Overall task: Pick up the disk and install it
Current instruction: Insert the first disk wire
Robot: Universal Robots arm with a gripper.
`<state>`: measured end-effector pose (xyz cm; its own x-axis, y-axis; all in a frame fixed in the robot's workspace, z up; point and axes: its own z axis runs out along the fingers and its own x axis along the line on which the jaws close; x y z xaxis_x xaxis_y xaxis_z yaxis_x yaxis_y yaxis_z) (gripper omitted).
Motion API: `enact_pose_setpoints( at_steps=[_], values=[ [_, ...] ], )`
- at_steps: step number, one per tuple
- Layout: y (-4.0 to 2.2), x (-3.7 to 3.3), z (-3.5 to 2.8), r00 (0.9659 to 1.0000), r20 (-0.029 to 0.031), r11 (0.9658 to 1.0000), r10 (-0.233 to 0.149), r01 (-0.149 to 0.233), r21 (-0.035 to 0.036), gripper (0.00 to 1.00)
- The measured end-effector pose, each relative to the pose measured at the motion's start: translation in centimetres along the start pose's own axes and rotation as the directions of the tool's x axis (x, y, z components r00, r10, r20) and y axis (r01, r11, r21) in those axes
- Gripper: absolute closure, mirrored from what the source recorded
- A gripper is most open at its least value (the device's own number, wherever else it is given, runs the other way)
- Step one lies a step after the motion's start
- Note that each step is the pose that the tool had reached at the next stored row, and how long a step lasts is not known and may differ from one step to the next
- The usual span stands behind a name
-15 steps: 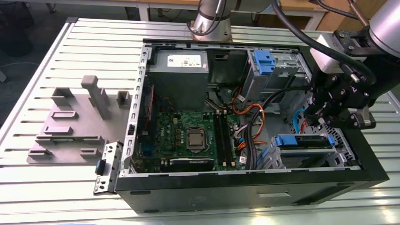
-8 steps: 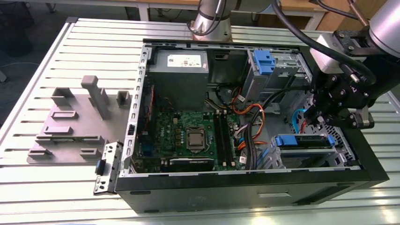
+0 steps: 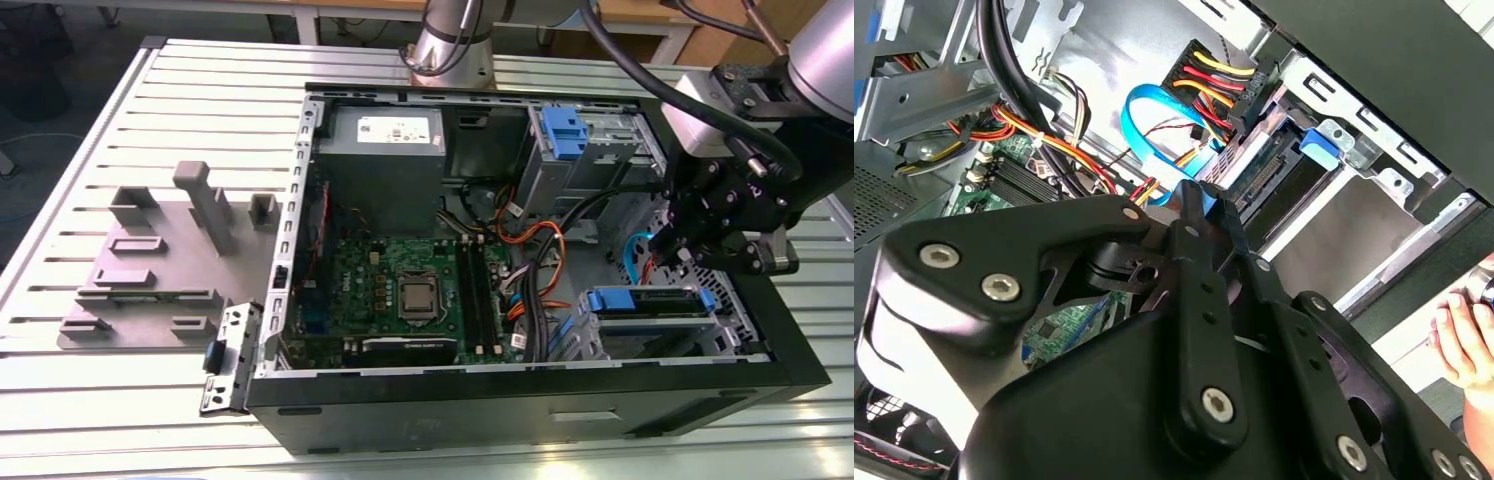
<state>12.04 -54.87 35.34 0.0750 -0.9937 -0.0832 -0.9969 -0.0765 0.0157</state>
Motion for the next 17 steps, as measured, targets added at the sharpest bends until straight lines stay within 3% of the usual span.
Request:
enact_pose_setpoints(
  at_steps=[5, 6, 8, 10, 17],
  values=[
    [0.00, 0.00, 0.01, 1.0000, 0.0000, 1.0000, 0.000, 0.000, 0.0000, 0.78],
    [0.00, 0.00, 0.02, 1.0000, 0.0000, 1.0000, 0.000, 0.000, 0.0000, 0.71],
    [0.00, 0.00, 0.02, 1.0000, 0.0000, 1.0000, 0.000, 0.000, 0.0000, 0.71],
    [0.00, 0.00, 0.03, 1.0000, 0.0043, 1.0000, 0.000, 0.000, 0.0004, 0.71],
    [0.01, -0.08, -0.98, 1.0000, 0.0044, 1.0000, 0.000, 0.000, 0.0003, 0.71]
  ],
)
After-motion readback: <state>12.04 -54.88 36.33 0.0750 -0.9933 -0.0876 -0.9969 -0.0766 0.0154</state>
